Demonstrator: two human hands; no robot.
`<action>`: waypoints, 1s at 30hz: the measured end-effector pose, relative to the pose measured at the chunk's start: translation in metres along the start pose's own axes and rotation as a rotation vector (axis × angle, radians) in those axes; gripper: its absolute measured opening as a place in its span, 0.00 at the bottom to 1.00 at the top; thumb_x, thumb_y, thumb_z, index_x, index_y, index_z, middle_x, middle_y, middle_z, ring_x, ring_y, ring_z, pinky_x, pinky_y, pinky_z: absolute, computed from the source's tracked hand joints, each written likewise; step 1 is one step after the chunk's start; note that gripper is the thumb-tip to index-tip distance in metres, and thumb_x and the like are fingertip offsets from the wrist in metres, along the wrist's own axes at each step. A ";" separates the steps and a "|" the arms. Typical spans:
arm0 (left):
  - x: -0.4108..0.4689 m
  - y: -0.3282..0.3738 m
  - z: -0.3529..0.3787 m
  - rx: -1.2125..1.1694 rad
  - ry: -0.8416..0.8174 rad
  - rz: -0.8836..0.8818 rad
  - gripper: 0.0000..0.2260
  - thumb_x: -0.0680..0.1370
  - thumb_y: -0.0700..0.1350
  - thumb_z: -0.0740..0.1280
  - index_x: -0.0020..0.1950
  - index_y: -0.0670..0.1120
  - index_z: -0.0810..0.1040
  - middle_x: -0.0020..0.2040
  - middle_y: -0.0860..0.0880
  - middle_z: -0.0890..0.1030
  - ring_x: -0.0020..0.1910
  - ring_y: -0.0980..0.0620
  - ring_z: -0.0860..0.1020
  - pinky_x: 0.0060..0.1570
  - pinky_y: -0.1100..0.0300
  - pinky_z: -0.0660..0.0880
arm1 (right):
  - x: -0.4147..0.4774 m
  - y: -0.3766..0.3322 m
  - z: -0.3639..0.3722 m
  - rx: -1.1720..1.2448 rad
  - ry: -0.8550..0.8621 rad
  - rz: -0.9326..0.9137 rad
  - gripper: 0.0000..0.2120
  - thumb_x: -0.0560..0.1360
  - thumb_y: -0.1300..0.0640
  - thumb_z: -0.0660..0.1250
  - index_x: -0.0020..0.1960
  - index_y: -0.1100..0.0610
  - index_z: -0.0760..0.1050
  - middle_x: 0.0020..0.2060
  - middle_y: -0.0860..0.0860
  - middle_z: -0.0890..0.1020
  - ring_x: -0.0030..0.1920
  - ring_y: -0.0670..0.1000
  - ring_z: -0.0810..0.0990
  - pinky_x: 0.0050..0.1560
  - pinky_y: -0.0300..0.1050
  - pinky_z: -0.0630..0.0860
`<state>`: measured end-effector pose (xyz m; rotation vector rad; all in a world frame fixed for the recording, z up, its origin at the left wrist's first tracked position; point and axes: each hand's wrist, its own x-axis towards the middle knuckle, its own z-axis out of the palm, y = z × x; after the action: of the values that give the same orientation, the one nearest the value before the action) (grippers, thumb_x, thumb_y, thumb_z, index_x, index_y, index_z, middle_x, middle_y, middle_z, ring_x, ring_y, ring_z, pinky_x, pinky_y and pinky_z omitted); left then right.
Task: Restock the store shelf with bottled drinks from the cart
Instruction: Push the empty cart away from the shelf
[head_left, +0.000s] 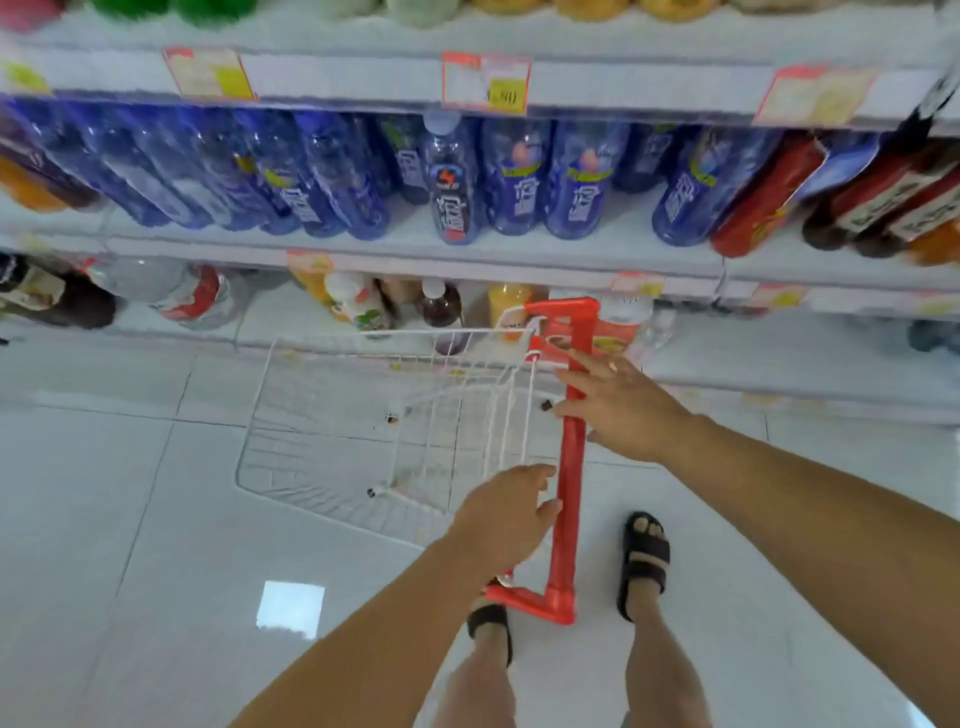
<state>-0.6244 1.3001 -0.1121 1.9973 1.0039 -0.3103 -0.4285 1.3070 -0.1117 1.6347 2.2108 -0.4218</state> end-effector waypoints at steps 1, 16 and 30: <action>0.004 -0.003 0.011 -0.025 -0.050 0.000 0.20 0.79 0.51 0.60 0.71 0.49 0.65 0.63 0.48 0.76 0.59 0.49 0.75 0.58 0.56 0.72 | 0.004 -0.003 0.007 -0.016 0.036 -0.007 0.18 0.75 0.54 0.64 0.65 0.48 0.71 0.72 0.52 0.64 0.76 0.56 0.50 0.72 0.60 0.43; -0.029 0.080 0.158 0.080 -0.547 0.236 0.22 0.78 0.49 0.62 0.70 0.45 0.62 0.55 0.41 0.78 0.52 0.43 0.77 0.51 0.51 0.74 | -0.212 -0.029 0.123 0.211 -0.066 0.330 0.19 0.68 0.41 0.69 0.57 0.44 0.75 0.57 0.46 0.74 0.67 0.50 0.64 0.70 0.48 0.50; -0.080 0.192 0.315 0.512 -0.720 0.662 0.20 0.80 0.50 0.57 0.71 0.54 0.59 0.53 0.49 0.78 0.46 0.49 0.77 0.43 0.55 0.75 | -0.465 -0.107 0.249 0.562 -0.052 1.065 0.25 0.64 0.32 0.68 0.57 0.42 0.76 0.50 0.44 0.78 0.55 0.51 0.71 0.64 0.51 0.60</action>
<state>-0.4865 0.9502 -0.1467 2.2549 -0.2226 -0.8883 -0.3798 0.7714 -0.1203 2.7132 0.9253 -0.7558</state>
